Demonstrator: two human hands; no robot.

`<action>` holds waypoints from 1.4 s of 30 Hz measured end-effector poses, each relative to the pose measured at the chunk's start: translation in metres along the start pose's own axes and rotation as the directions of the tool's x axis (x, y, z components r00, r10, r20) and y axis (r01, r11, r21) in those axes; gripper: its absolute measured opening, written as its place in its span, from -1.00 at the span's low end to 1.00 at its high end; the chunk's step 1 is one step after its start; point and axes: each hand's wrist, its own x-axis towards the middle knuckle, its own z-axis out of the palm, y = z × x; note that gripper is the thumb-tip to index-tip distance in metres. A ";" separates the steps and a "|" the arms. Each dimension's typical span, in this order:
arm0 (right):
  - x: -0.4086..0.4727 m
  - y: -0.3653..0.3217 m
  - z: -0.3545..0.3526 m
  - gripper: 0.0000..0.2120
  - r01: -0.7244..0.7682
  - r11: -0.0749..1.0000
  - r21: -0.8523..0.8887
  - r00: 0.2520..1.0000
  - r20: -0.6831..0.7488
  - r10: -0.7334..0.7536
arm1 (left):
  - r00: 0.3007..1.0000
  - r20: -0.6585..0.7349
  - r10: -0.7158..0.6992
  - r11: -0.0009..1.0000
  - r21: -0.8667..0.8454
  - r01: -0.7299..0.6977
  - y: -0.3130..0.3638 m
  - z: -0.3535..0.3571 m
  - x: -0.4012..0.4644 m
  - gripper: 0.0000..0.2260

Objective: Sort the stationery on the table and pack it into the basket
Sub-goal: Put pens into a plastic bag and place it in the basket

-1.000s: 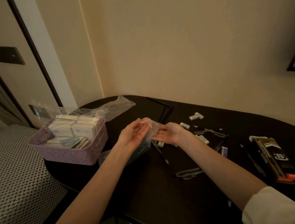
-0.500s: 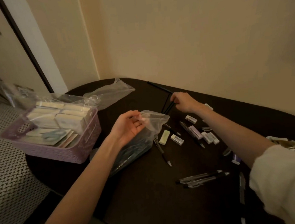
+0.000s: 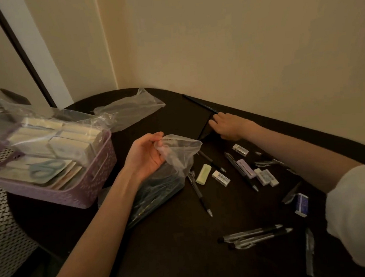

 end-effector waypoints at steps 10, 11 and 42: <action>0.004 0.025 0.001 -0.68 -0.002 0.970 0.245 0.997 -0.074 0.021 | 1.000 0.026 0.010 1.000 -0.018 -0.009 -0.002 -0.008 0.006 -0.71; 0.006 0.025 -0.001 -0.64 0.002 0.961 0.276 0.996 -0.085 0.022 | 1.000 0.021 0.012 1.000 -0.012 -0.012 -0.002 -0.008 0.007 -0.75; 0.084 0.032 0.001 -0.72 -0.359 0.674 0.646 0.853 -0.067 0.518 | 0.960 -0.131 0.249 0.955 0.197 -0.221 -0.011 0.009 0.003 -0.82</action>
